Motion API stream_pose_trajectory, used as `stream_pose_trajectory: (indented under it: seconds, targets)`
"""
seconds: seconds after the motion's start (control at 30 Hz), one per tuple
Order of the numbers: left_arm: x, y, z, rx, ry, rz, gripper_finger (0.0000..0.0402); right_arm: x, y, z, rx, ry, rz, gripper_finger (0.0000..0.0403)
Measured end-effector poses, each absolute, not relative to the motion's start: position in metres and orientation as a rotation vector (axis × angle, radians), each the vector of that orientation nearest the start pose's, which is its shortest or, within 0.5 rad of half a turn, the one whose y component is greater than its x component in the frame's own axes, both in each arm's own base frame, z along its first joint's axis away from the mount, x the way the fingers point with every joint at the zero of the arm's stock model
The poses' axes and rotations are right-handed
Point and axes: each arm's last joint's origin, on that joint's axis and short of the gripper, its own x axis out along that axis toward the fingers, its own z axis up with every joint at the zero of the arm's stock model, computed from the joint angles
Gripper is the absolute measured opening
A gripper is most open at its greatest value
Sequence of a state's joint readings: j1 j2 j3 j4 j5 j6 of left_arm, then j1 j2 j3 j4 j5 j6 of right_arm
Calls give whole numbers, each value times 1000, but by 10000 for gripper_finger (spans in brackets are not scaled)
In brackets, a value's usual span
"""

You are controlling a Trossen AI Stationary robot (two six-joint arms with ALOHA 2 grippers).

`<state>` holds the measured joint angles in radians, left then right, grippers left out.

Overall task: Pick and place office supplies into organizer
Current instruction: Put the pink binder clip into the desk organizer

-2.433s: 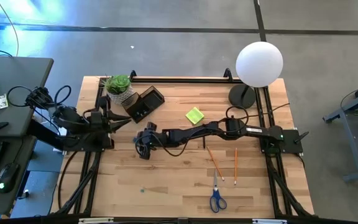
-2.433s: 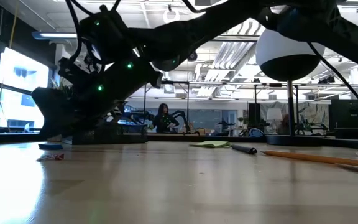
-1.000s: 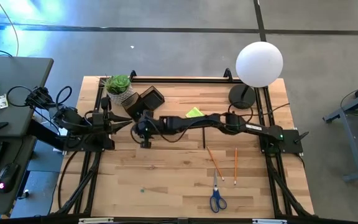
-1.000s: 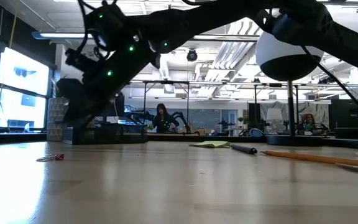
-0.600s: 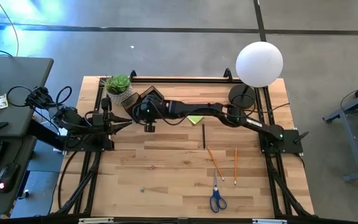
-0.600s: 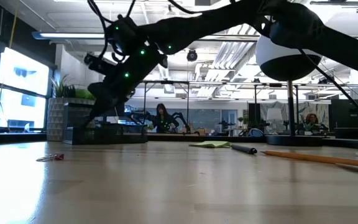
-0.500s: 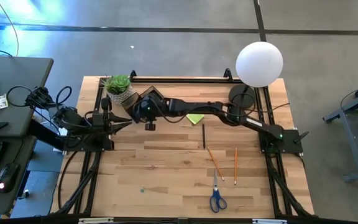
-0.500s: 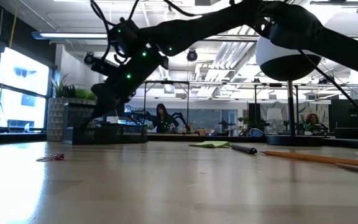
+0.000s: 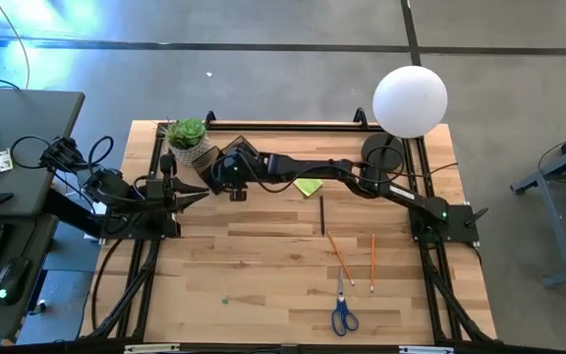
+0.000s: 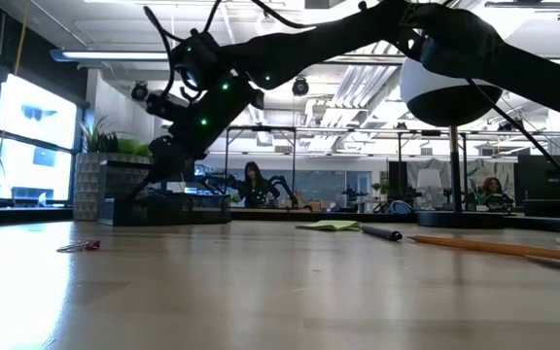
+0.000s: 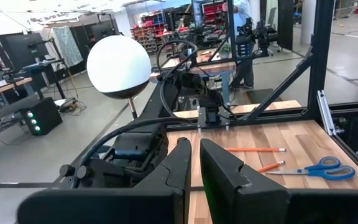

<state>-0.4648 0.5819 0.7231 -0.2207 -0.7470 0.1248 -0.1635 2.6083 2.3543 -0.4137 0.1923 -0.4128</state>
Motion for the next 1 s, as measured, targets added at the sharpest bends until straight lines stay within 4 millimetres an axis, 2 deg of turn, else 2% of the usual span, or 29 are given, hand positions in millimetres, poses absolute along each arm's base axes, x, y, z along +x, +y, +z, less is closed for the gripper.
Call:
stream_pose_trajectory:
  seconds: [0.13,0.3,0.43,0.8,1.0]
  targets:
    - [118,-37,335,171,87,278,26,566,-97,175,-404,749,-251,184]
    - [118,-37,334,176,94,277,26,563,-81,184,-358,763,-149,187]
    - [117,-37,334,174,92,278,26,561,-73,182,-282,778,-65,171]
    - [117,-37,334,159,90,278,26,557,-81,174,-133,817,-17,112]
    - [117,-37,333,166,100,277,26,552,-62,183,-108,859,65,95]
